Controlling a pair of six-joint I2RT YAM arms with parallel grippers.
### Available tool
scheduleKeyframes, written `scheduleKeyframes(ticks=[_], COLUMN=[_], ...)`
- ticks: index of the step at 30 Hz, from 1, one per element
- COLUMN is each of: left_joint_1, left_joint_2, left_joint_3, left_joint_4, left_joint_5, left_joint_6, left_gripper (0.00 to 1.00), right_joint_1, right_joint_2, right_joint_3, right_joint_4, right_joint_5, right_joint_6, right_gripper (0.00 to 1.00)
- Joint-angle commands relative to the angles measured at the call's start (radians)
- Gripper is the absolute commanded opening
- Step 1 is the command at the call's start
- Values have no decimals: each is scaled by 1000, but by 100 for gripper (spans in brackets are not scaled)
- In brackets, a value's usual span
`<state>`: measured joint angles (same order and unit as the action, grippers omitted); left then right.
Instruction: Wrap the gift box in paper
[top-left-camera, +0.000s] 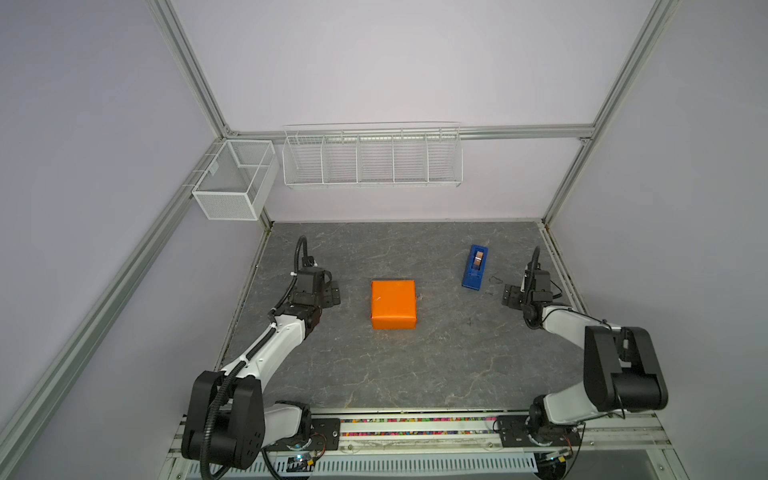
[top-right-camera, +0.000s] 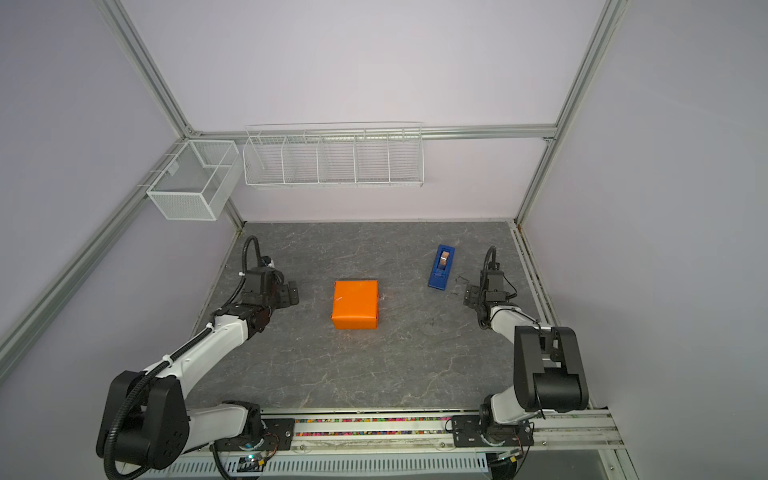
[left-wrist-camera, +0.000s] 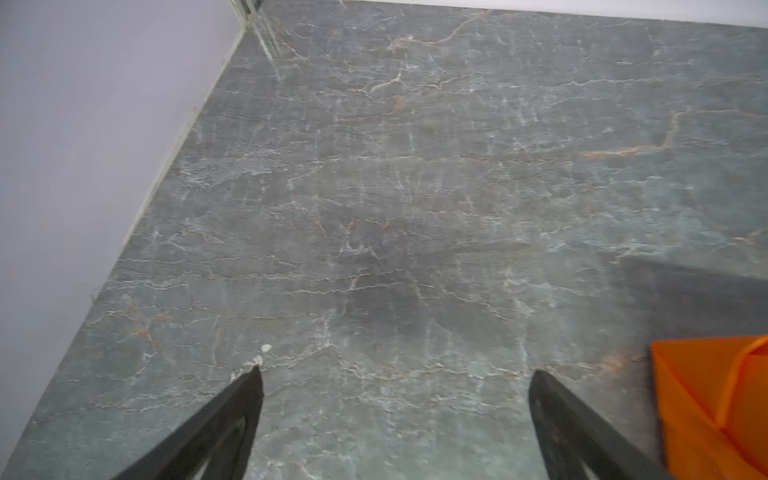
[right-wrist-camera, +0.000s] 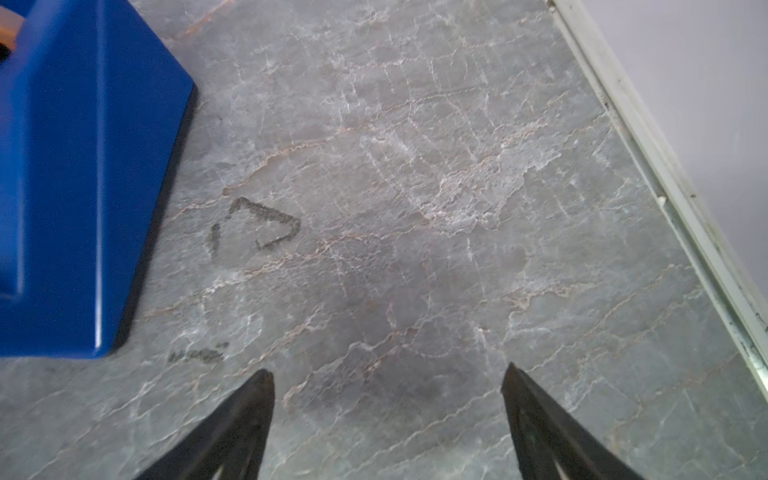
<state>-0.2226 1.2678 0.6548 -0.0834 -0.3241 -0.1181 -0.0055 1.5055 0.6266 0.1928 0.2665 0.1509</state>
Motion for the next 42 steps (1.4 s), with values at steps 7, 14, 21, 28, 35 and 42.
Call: scheduleKeyframes(ticks=[7, 14, 21, 28, 35, 42], left_joint_1=[102, 256, 280, 257, 243, 243], left_joint_2=[72, 144, 240, 282, 282, 282], left_joint_3=[-180, -233, -233, -258, -252, -253], left_joint_4=[546, 796, 897, 975, 965, 964], left_joint_5=[-28, 238, 437, 406, 337, 338], left_joint_6=[102, 28, 97, 118, 108, 107], left_gripper=[99, 100, 99, 99, 99, 99], right_joint_1=[68, 49, 44, 19, 18, 17], right_joint_2=[-84, -1, -8, 26, 22, 26], right_joint_3=[-171, -141, -153, -245, -243, -245], right_joint_4=[446, 472, 492, 678, 671, 680], right_joint_5=[12, -17, -40, -148, -153, -154], right_joint_6=[-178, -174, -174, -191, -189, -189], right_gripper=[91, 89, 89, 89, 89, 89])
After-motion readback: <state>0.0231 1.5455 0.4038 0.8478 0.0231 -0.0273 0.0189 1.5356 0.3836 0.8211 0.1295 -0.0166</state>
